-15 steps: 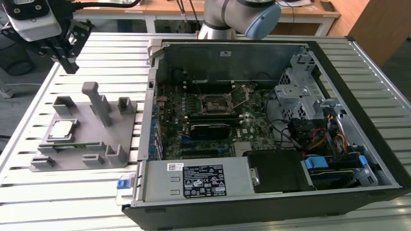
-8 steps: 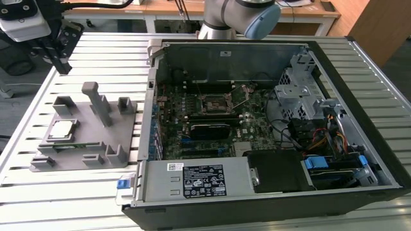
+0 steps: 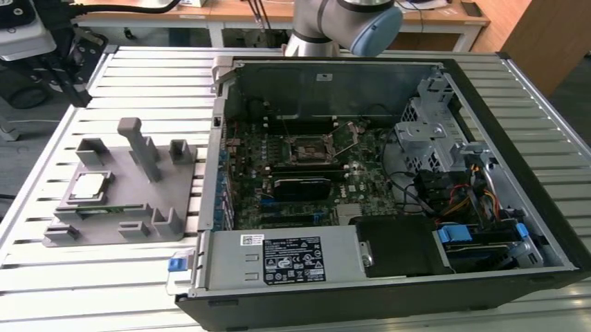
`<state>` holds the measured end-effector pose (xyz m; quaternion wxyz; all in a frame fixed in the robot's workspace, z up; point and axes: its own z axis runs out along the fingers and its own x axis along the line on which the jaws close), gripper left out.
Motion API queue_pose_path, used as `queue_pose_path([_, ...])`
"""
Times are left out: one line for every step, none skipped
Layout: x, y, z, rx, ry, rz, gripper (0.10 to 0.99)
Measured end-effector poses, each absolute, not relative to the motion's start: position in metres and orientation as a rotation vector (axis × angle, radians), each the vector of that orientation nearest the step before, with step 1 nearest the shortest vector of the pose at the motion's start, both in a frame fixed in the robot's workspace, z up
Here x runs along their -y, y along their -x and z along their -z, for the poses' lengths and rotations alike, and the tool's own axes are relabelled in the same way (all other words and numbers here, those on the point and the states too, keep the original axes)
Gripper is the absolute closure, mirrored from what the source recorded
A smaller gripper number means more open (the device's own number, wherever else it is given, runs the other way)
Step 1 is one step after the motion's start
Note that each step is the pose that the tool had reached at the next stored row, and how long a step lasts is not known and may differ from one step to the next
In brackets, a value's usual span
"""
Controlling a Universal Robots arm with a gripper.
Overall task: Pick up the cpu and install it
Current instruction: 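Reach for the cpu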
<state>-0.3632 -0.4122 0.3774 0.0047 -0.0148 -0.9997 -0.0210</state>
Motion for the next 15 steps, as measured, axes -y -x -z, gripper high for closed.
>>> queue_pose_path([0.412,0.365,-0.377,3.131,0.046,0.066,0.980])
queue_pose_path([0.412,0.366,-0.377,3.131,0.046,0.066,0.980])
queue_pose_path([0.412,0.368,-0.377,3.131,0.046,0.066,0.980])
queue_pose_path([0.412,0.370,-0.377,3.131,0.046,0.066,0.980])
queue_pose_path([0.412,0.371,-0.377,3.131,0.046,0.066,0.980])
queue_pose_path([0.412,0.373,-0.376,3.131,0.046,0.066,0.980])
queue_pose_path([0.412,0.375,-0.376,3.131,0.046,0.066,0.980])
queue_pose_path([0.412,0.376,-0.376,3.131,0.046,0.066,0.980])
queue_pose_path([0.412,0.378,-0.376,3.130,0.046,0.066,0.980])
queue_pose_path([0.412,0.380,-0.376,3.130,0.046,0.066,0.980])
queue_pose_path([0.412,0.382,-0.376,3.130,0.046,0.066,0.980])
queue_pose_path([0.412,0.385,-0.375,3.130,0.046,0.066,0.980])
queue_pose_path([0.412,0.388,-0.375,3.130,0.046,0.066,0.980])
queue_pose_path([0.412,0.390,-0.375,3.130,0.046,0.066,0.980])
queue_pose_path([0.412,0.393,-0.375,3.130,0.046,0.066,0.980])
